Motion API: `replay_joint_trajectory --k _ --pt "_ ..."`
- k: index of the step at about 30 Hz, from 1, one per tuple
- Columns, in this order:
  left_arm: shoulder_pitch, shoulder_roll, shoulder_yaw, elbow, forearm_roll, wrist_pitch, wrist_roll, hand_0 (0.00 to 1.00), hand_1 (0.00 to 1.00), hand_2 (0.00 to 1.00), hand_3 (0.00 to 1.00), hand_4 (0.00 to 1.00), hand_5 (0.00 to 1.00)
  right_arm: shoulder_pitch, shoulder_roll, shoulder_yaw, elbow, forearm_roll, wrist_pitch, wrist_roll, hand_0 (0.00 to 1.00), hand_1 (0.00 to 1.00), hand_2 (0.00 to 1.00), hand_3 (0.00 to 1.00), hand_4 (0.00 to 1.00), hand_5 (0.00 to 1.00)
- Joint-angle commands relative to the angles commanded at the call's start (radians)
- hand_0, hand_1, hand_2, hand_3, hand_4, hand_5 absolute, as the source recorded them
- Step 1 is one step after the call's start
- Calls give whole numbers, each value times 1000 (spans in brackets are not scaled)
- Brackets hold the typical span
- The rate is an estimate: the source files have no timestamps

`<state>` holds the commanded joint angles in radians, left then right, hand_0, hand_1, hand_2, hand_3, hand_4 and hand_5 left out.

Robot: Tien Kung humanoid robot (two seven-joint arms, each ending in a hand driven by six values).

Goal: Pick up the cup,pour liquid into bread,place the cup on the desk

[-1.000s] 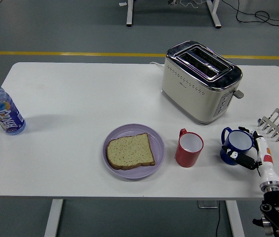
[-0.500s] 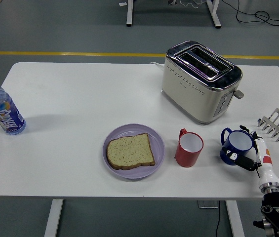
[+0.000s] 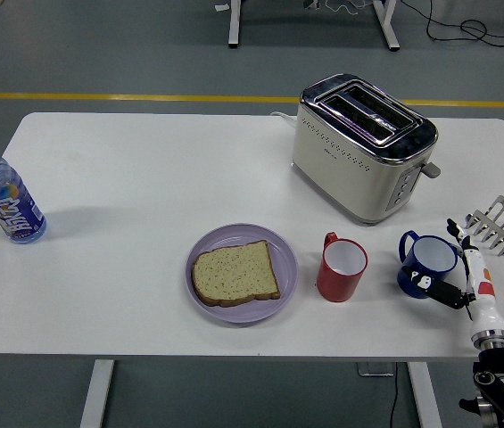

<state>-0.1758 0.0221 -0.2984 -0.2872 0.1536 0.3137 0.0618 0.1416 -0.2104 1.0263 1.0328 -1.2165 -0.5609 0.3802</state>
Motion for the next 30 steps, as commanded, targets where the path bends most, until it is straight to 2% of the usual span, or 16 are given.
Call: replay_joint_trajectory --k 5,6,13,21,28,30 --pt "2 1 0 0 1 -1 -1 684 693 698 552 248 998 -15 -6 16 22 -46 12 -19 998 863 972 998 998 64" --pt "2 1 1 0 0 -1 -1 684 693 698 552 248 998 -18 -6 20 27 -51 11 -21 998 896 996 998 998 65" --pt "-1 2 9 0 -15 -1 -6 684 691 697 552 247 998 -41 -17 58 98 -81 -24 -31 998 898 998 998 998 58" --pt "-4 3 12 0 -20 -1 -7 684 692 697 552 246 998 -60 -32 97 178 -136 -62 -76 998 883 988 998 998 74" --pt "-4 3 12 0 -22 -1 -7 684 693 697 552 248 998 -74 -40 105 235 -126 -75 -78 992 873 982 998 998 80" --pt "-5 3 13 0 -24 -1 -8 684 693 697 552 248 998 -84 -47 100 271 -121 -73 -79 992 873 982 998 998 80"
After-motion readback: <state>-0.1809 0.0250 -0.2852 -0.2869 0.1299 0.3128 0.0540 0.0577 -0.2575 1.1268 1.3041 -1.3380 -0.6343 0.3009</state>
